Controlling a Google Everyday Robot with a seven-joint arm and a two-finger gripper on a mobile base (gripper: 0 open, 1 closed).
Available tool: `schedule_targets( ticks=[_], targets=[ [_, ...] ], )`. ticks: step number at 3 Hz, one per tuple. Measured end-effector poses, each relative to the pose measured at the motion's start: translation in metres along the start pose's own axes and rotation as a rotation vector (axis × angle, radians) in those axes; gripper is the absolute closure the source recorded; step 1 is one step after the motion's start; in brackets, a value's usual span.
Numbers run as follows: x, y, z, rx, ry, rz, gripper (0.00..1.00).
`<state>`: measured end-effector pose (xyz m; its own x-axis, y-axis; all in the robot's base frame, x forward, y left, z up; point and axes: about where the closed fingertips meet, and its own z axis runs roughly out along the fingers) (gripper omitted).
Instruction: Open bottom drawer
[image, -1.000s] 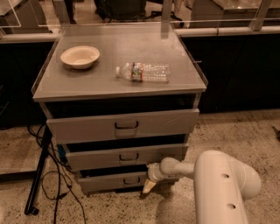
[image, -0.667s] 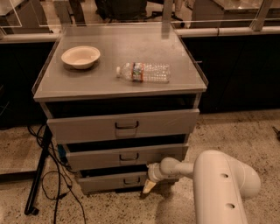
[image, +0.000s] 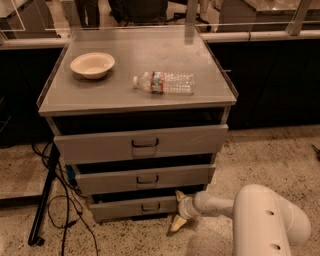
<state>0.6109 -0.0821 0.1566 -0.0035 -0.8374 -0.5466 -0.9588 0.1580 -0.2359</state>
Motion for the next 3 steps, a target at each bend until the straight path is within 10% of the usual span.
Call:
schedule_targets(
  ticks=[1,3],
  targets=[
    [0.0,0.0001,0.0,0.0,0.0,0.0,0.19],
    [0.0,0.0001,0.0001,0.0,0.0,0.0,0.05]
  ],
)
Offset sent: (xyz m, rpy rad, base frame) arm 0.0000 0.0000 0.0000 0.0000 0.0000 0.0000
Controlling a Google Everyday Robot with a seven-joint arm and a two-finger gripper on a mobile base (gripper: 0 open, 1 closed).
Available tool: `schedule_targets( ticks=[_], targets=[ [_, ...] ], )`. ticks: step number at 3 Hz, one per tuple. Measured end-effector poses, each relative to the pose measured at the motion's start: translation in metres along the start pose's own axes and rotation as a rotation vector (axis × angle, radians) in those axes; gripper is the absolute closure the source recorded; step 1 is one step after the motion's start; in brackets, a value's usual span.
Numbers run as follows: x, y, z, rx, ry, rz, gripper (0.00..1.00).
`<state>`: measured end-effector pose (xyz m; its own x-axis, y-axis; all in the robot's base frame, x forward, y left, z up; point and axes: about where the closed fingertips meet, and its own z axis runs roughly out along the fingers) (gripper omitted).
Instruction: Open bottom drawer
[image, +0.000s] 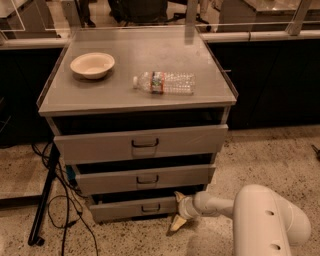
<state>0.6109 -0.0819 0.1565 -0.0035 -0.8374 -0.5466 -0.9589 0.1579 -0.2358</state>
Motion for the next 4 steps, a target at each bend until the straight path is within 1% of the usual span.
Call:
schedule_targets(
  ticks=[1,2,4],
  targets=[
    [0.0,0.0,0.0,0.0,0.0,0.0,0.24],
    [0.001,0.003,0.0,-0.003,0.002,0.001,0.47],
    [-0.005,-0.002,-0.016,-0.003,0.002,0.001,0.93]
  ],
)
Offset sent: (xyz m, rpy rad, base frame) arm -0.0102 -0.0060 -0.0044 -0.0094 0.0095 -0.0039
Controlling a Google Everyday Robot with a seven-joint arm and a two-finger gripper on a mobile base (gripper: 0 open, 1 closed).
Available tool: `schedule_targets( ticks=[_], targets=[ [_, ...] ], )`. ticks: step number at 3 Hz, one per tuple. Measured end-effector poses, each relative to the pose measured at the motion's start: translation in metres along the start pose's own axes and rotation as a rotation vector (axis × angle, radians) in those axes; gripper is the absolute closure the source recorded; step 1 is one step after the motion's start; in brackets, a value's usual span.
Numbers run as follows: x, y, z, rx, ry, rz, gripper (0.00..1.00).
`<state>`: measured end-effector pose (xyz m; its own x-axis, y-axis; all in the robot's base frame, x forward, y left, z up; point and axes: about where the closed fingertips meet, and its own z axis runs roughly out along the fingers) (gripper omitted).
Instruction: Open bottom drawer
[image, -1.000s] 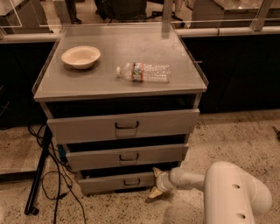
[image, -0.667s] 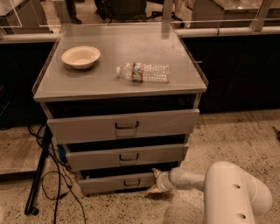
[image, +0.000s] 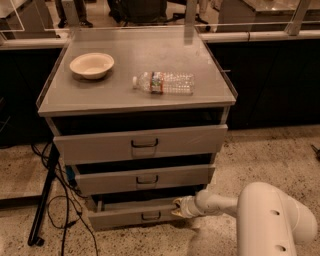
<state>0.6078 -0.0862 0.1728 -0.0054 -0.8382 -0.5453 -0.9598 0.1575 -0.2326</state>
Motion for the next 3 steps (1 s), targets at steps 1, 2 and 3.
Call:
schedule_targets(
  ticks=[1,2,3],
  targets=[
    [-0.001,-0.002,-0.005,0.0,0.0,0.0,1.0],
    [0.011,0.029,-0.009,0.008,0.001,0.028,1.0],
    [0.008,0.03,-0.016,0.008,0.001,0.03,0.73]
  ],
)
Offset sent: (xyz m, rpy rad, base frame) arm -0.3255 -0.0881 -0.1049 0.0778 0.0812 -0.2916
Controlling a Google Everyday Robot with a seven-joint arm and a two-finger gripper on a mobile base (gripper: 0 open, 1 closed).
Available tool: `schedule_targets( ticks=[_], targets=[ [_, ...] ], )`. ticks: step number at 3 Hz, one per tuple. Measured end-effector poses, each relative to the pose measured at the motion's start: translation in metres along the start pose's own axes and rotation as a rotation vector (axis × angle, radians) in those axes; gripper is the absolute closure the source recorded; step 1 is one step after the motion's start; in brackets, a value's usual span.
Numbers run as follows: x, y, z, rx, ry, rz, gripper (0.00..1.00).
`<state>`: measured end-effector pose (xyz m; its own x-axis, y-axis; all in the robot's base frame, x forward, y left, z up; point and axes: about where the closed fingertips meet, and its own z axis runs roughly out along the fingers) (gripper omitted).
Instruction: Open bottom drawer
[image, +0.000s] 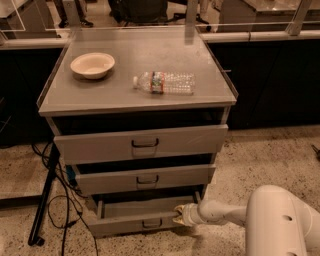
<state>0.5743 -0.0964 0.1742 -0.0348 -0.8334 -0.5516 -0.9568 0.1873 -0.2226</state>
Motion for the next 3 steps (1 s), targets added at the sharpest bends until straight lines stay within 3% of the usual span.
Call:
schedule_targets(
  ticks=[3],
  targets=[
    [0.0,0.0001,0.0001,0.0,0.0,0.0,0.0]
  ],
)
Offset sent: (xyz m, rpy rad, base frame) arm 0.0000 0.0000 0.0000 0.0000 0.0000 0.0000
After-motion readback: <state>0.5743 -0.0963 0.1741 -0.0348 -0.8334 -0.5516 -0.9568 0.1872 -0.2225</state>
